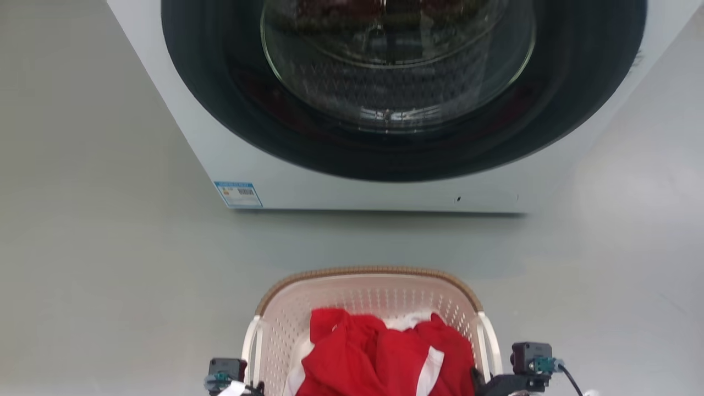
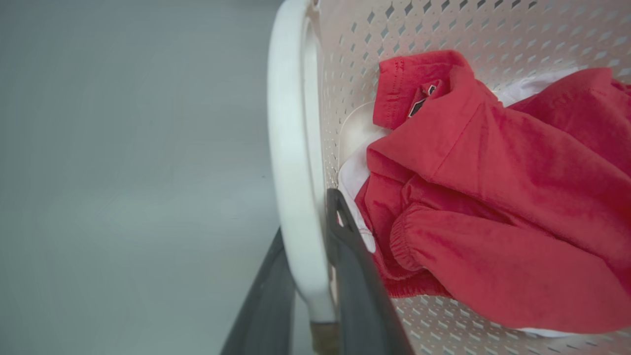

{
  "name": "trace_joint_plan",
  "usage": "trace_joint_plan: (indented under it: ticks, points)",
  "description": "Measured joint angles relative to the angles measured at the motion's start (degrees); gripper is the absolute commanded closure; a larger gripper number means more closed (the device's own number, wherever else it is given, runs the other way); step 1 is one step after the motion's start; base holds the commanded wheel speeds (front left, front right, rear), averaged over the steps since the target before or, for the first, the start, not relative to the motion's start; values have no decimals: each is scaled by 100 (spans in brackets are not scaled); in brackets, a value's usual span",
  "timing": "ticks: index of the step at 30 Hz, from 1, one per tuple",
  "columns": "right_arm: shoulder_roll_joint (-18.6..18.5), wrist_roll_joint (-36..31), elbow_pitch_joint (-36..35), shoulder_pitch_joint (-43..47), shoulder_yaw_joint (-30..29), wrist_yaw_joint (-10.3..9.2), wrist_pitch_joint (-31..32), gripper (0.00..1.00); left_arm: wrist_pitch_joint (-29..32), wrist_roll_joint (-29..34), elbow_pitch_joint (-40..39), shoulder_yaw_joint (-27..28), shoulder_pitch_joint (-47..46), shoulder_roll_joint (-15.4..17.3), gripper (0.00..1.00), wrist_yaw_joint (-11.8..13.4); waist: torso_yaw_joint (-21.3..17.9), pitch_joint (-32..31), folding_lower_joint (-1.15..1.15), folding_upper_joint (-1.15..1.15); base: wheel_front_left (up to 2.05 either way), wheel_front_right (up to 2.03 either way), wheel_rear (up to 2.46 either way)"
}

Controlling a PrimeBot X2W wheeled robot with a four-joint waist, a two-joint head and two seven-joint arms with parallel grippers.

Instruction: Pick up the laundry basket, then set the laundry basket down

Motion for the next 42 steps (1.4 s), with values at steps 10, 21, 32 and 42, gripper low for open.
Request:
trace_joint_plan:
  ticks: [10,21,32,42]
  points:
    - [3,512,-64,534,416,-96,407,100,281,-158,188,-179,553,4,100,-46,-37,-849,0,-1,0,0,0]
    - [-8,949,-105,855,728,-152,625,100,422,-199,213,-308,811,41,100,-46,-127,-1568,0,0,0,0,0]
    - [-20,1223,-107,860,979,-194,677,100,541,-249,208,-399,849,65,100,-45,-169,-1680,1,0,0,0,0]
    - [-23,1475,-55,860,1151,-194,679,100,589,-300,207,-470,926,73,100,-38,-170,-1703,2,1,0,0,0]
